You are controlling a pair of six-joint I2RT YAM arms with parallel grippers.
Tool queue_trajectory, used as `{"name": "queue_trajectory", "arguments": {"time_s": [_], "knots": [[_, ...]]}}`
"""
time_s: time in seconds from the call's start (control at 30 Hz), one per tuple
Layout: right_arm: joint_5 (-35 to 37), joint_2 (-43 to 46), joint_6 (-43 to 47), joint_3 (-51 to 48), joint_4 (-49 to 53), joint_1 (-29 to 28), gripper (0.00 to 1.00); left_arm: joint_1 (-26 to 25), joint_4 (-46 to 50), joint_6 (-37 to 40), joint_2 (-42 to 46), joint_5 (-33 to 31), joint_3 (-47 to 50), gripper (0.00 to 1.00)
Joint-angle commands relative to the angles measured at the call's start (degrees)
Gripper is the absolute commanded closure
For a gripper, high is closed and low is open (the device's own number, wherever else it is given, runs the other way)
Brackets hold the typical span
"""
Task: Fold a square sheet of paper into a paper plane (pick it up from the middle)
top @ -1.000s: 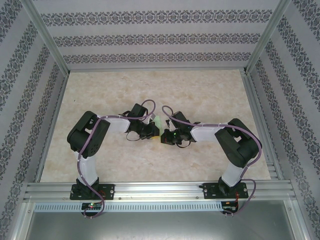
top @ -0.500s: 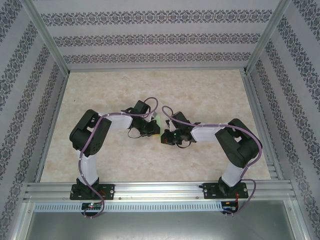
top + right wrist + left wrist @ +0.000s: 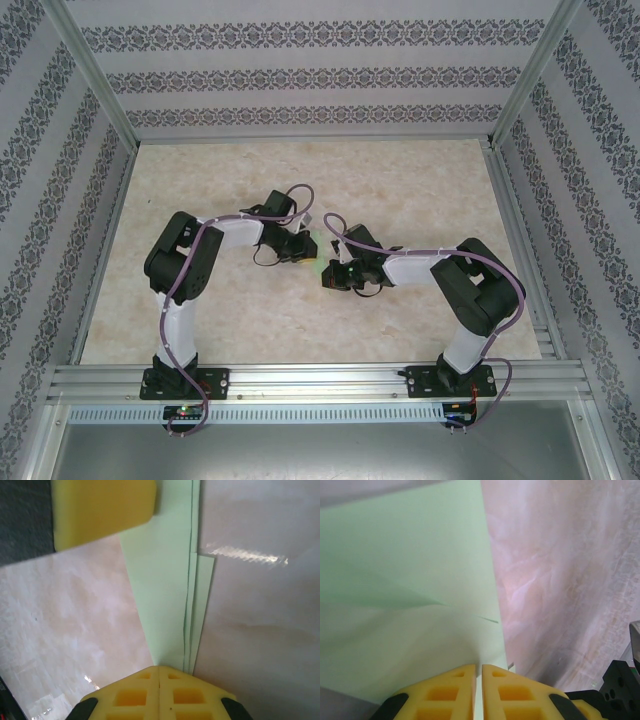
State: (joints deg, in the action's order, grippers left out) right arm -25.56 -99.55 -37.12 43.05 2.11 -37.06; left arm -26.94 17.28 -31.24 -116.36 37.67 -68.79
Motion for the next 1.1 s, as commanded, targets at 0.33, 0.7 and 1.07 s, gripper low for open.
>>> {"name": "queue_trajectory", "arguments": {"time_s": [0.33,0.7,1.07], "knots": [[5.94,-5.42,2.36,-5.21,13.90,0.42,0.97,7.84,1.25,7.97,-5.36,-8.29,-4.71,0.85],[5.89,-5.26,2.50,-5.52,14.26,0.45,0.97,11.35,5.80,12.29,-8.26,-10.33,-11.24,0.85],[5.70,-4.47,2.19,-4.83,14.28,0.48,0.97,13.46,7.96,13.29,-5.85,-10.58,-15.36,0.84]]}}
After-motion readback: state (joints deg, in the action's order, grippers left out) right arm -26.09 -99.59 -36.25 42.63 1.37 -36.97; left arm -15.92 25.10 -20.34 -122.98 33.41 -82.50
